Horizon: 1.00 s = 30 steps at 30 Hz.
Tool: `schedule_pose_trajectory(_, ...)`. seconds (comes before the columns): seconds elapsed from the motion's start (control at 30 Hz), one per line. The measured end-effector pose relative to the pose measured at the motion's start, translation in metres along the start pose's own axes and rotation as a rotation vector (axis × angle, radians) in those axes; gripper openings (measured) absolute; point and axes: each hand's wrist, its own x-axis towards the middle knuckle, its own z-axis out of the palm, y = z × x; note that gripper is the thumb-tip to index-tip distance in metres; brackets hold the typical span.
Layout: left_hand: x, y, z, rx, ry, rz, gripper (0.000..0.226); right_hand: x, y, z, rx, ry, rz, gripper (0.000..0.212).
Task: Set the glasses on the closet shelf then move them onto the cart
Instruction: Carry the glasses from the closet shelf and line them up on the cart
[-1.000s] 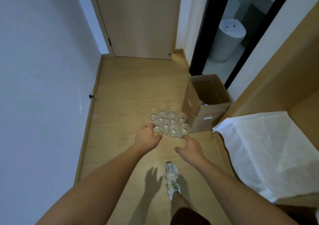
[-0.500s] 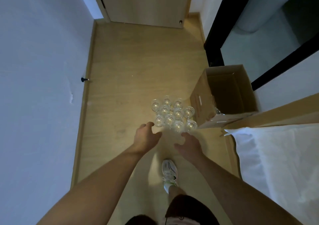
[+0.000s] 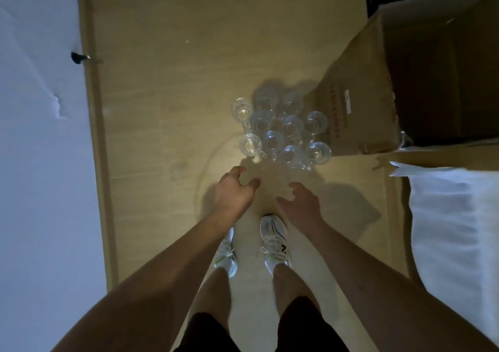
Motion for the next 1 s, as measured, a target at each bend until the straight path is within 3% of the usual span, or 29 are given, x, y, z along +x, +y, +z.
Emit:
schedule_pose_trajectory(0.53,0.250,-0.102,0.159,-0.214,-0.054,-0.131,0.052,0.275,0.074,0.145,0.593,0.059,0.226,0.063)
schedule_pose_trajectory(0.8,0.301,-0.098,0.200,-0.647,-0.143,-0.289,0.047,0.339,0.077,0.175,0.744,0.053,0.147,0.081)
schedule_pose_trajectory(0.9,0.313,-0.097,0.209,-0.725,-0.159,-0.325,0.041,0.351,0.077,0.182,0.743,0.076,0.123,0.060)
schedule_pose_trajectory(1.0,0.321,-0.097,0.213,-0.777,-0.136,-0.352,0.033,0.356,0.078,0.188,0.775,0.144,0.129,0.008)
